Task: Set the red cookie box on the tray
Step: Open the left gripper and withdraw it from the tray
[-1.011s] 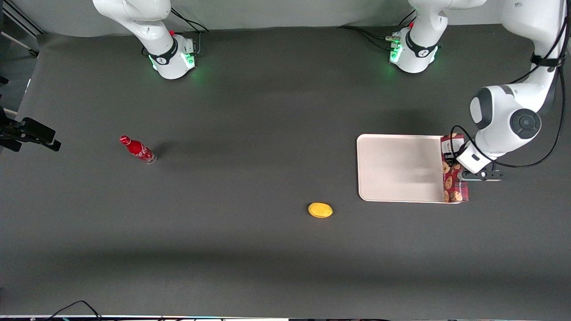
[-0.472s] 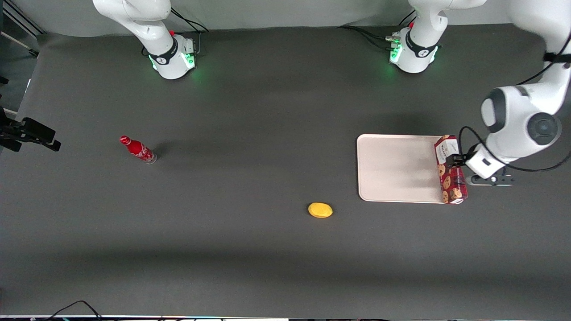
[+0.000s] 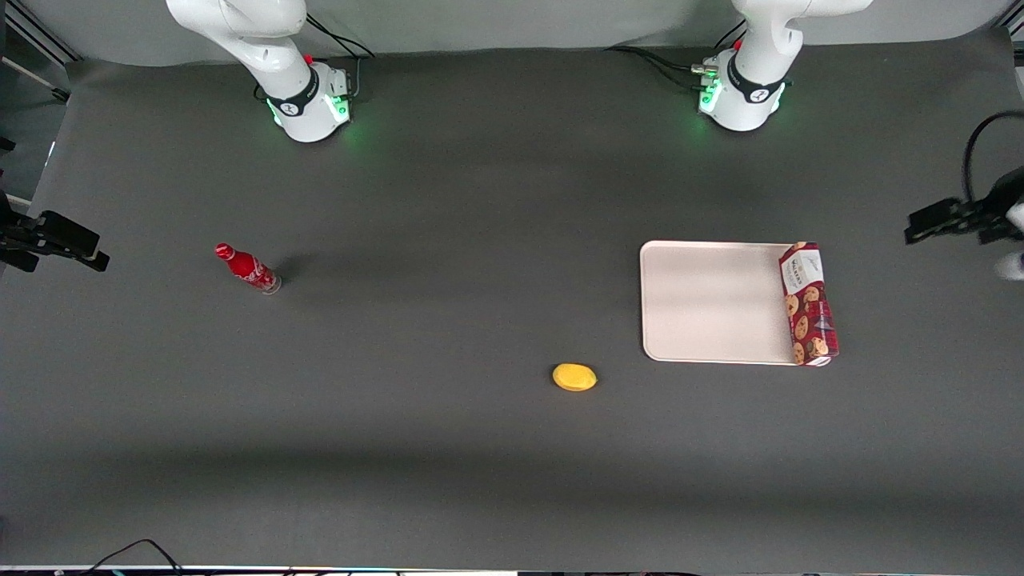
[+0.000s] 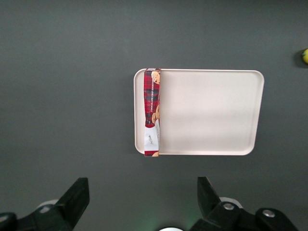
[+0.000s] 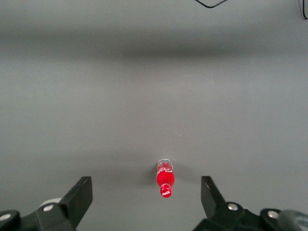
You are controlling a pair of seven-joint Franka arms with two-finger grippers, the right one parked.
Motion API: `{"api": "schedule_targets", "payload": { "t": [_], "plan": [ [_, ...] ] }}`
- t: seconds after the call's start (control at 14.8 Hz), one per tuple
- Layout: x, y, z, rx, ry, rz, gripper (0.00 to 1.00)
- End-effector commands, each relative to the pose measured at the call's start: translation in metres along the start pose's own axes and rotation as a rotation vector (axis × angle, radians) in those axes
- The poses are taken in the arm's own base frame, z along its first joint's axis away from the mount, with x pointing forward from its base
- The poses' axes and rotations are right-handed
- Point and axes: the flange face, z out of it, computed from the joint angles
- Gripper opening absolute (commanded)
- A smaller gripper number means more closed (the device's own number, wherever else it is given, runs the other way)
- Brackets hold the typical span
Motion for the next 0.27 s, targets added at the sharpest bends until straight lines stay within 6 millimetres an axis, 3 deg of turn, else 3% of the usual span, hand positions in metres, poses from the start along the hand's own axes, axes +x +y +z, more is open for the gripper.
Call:
{"api": "schedule_targets", "payload": {
  "t": [0.0, 0.2],
  "plan": [
    [0.0032, 0.0091, -0.0372, 0.011, 0.001, 0.005, 1.0],
    [0.0008, 0.0087, -0.0447, 0.01, 0.001, 0.014, 1.0]
  ]
}}
